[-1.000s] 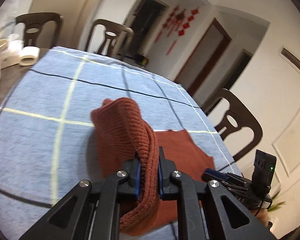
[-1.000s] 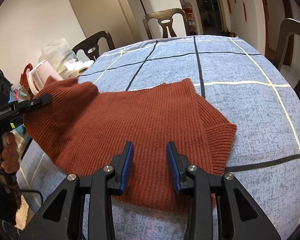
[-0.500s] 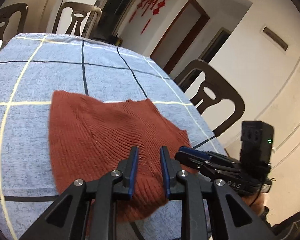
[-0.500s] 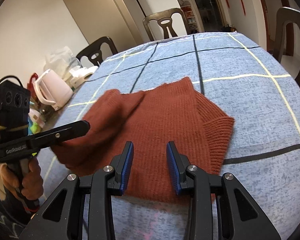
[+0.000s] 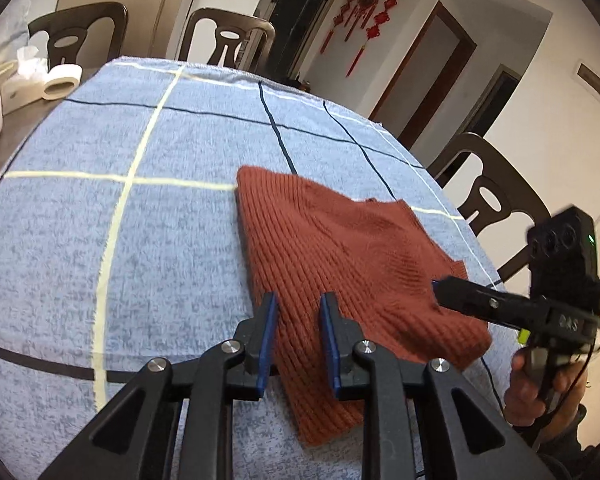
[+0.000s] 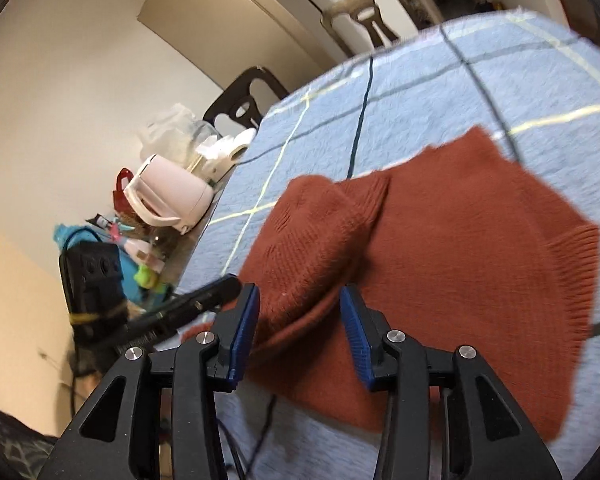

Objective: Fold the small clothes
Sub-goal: 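Grasp the other sweater side with the right tool, fold it over, release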

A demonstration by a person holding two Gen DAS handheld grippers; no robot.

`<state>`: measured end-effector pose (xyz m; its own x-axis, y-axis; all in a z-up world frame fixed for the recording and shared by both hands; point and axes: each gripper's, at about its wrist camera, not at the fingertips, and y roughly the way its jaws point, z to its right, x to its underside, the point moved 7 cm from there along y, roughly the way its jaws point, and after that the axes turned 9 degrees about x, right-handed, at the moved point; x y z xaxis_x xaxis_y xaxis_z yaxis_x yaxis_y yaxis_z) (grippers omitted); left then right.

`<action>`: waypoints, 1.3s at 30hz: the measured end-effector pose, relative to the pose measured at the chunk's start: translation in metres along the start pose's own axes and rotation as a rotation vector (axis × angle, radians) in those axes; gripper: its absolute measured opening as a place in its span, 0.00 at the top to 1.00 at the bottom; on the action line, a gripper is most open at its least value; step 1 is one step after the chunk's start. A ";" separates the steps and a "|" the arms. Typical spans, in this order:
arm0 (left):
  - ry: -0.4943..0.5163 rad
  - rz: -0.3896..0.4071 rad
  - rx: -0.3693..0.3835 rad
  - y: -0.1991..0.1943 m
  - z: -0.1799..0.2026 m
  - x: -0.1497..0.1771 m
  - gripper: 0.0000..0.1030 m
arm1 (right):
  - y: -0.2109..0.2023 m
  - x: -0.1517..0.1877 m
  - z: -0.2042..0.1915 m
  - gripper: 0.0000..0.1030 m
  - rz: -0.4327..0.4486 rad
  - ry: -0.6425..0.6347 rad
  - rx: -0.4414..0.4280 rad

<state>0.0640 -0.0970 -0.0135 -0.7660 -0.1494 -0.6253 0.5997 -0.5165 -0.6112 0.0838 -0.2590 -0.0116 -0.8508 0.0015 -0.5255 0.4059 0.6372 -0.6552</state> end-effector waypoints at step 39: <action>0.158 -0.054 0.060 0.048 0.065 -0.003 0.62 | -0.051 -0.009 0.110 0.88 0.106 0.187 0.138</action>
<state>0.0804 -0.1764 -0.0094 -0.7478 0.0116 -0.6639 0.5403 -0.5704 -0.6186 0.1076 -0.3762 -0.0334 -0.8426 0.2136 -0.4944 0.5273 0.5146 -0.6761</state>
